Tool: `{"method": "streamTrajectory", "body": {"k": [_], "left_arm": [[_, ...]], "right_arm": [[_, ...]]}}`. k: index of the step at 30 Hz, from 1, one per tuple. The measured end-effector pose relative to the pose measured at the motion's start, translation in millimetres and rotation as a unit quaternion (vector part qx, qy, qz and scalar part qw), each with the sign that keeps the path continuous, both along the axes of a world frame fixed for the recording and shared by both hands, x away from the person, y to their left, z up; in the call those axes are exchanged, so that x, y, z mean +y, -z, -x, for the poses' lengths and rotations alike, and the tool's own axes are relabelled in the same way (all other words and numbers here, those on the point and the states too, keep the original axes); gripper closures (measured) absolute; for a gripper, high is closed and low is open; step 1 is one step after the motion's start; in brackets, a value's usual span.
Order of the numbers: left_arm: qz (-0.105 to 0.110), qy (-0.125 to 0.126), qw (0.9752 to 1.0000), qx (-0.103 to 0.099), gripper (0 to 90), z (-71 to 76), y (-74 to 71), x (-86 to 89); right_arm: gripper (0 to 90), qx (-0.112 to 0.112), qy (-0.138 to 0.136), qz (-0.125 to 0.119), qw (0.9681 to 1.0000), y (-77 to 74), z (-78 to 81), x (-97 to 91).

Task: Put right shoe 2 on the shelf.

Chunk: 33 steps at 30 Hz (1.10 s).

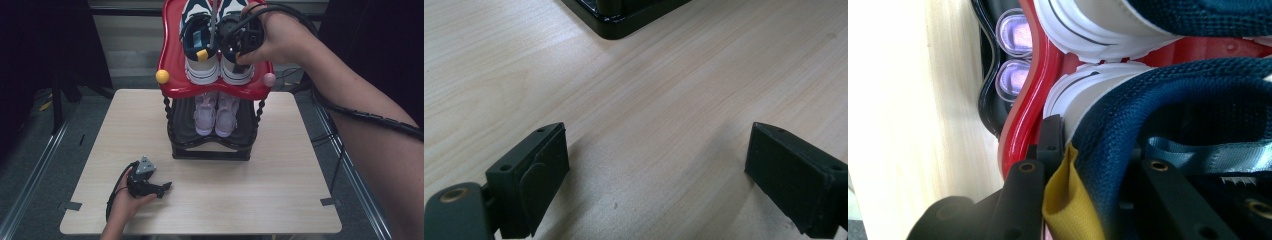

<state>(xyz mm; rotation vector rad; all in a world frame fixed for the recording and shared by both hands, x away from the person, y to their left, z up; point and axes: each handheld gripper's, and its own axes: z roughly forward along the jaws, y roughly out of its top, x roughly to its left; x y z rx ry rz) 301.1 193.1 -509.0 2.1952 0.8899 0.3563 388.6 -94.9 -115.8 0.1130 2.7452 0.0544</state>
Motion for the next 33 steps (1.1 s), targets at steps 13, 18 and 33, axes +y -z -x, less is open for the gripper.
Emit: {"method": "streamTrajectory", "body": {"k": [13, 18, 33], "left_arm": [[0.002, -0.003, 1.0000, 0.001, 9.8, 0.0, 0.1, -1.0], [0.003, -0.004, 1.0000, 0.002, 9.7, -0.2, 0.2, -1.3], [0.002, -0.003, 1.0000, 0.002, 9.7, -0.1, 0.1, -1.3]], "right_arm": [[73.3, 0.000, -0.003, -0.014, 0.9999, 1.8, -3.0, -4.4], [73.1, 0.000, -0.009, -0.015, 0.9998, 1.7, -3.9, -5.9], [67.0, -0.004, -0.019, -0.028, 0.9994, 0.7, -5.0, -12.1]]}}
